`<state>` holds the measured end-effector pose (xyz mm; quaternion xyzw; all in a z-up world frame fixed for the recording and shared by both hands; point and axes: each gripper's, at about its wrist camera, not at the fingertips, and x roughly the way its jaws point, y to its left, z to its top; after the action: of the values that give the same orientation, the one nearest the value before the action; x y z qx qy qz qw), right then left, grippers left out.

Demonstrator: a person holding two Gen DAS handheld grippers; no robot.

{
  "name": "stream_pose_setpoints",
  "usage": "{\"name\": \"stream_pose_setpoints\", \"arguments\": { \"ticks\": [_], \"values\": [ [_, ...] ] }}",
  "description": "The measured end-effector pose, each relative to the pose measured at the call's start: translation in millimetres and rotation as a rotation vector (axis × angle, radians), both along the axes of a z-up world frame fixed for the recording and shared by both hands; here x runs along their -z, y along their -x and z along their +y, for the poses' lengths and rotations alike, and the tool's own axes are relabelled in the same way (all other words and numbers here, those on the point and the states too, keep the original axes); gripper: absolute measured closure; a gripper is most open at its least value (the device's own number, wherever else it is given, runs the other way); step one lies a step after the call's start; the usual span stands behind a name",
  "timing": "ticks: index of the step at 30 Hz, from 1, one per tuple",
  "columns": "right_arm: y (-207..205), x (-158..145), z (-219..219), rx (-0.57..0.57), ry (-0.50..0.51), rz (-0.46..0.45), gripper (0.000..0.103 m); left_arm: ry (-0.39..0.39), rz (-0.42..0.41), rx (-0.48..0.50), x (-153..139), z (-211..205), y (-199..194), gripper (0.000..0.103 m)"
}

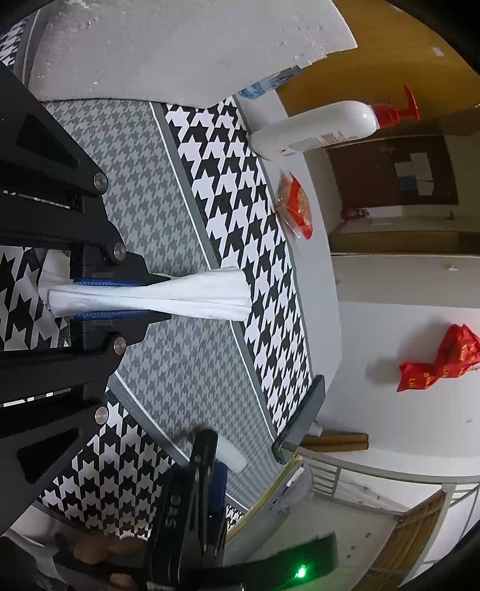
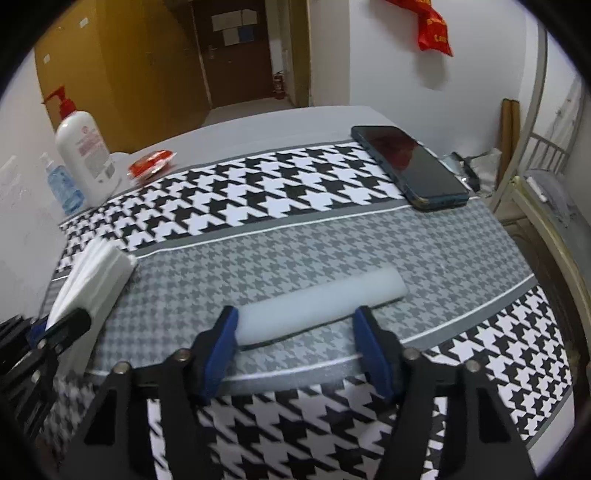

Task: Organize soft objects
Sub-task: 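Close the right gripper on the grey foam roll and lift it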

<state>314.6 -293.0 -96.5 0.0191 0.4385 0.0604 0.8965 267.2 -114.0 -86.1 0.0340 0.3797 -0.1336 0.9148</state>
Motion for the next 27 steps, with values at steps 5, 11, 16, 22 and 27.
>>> {"name": "stream_pose_setpoints", "arguments": {
  "ticks": [5, 11, 16, 22, 27],
  "values": [
    [13.6, 0.0, -19.1, 0.028, 0.009, 0.005, 0.052, 0.003, 0.004, 0.001, 0.4, 0.7, -0.4, 0.093],
    [34.8, -8.5, -44.9, 0.088, 0.006, -0.016, 0.052, 0.002, -0.001, 0.006, 0.2, -0.4, 1.1, 0.093],
    [37.7, -14.1, -48.3, 0.106, -0.002, -0.049, 0.051, 0.001, -0.011, 0.019, -1.2, -3.1, 3.8, 0.093],
    [20.1, -8.2, -42.6, 0.116, -0.044, -0.035, 0.051, 0.007, -0.006, 0.010, -1.2, -1.5, 3.1, 0.093],
    [5.0, -5.5, -36.1, 0.120, -0.070, -0.018, 0.051, 0.009, -0.012, 0.004, -1.8, -0.7, 3.5, 0.093]
  ]
}}
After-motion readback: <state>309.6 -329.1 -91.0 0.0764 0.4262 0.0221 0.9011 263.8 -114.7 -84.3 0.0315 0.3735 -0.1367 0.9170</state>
